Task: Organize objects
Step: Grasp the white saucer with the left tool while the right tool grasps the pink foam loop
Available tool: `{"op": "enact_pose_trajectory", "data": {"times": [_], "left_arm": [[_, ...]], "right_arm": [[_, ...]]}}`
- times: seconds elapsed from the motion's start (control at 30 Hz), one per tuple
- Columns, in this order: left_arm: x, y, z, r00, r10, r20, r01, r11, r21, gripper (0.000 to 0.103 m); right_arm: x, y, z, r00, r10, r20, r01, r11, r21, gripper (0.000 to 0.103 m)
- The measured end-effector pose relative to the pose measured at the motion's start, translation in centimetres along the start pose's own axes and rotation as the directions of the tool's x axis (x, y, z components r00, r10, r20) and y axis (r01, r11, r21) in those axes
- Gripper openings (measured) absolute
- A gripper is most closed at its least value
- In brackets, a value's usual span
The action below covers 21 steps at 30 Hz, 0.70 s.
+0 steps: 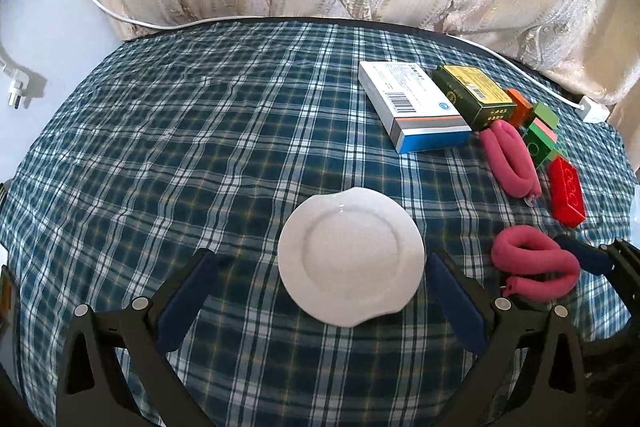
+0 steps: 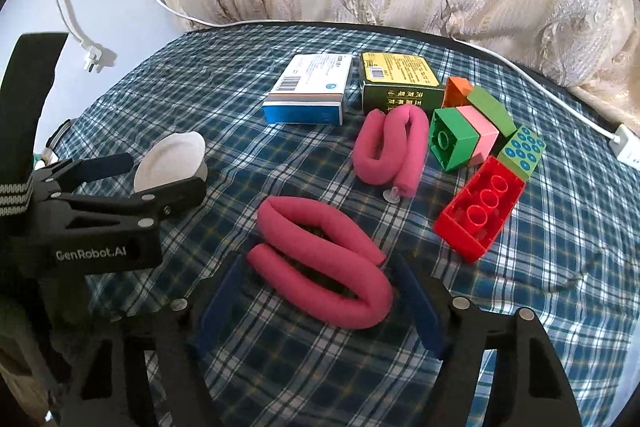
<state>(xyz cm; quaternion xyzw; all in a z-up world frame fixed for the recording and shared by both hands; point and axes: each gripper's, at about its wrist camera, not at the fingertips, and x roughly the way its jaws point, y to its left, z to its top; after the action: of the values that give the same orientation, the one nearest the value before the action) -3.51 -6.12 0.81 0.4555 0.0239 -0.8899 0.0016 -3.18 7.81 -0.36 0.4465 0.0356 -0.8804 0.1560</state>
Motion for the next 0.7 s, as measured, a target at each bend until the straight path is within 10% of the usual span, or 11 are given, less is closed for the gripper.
{"op": "enact_pose_trajectory", "data": {"times": [0.13,0.47,0.7], "left_arm": [[0.4,-0.1,-0.1,1.000,0.002,-0.009,-0.002,1.000,0.007,0.103],[-0.1,-0.3,-0.4,1.000,-0.007,0.027,0.005,0.999,0.040,0.067],[-0.4,-0.4,-0.6,0.999,-0.019,0.034,0.017,0.999,0.043,0.067]], "right_arm": [[0.1,0.2,0.0,1.000,-0.014,0.013,0.014,1.000,-0.014,0.072],[-0.5,-0.5,-0.4,0.999,-0.009,0.030,0.008,1.000,0.022,0.070],[-1.9,-1.5,-1.0,0.998,-0.006,0.060,0.002,0.997,0.074,0.070]]}}
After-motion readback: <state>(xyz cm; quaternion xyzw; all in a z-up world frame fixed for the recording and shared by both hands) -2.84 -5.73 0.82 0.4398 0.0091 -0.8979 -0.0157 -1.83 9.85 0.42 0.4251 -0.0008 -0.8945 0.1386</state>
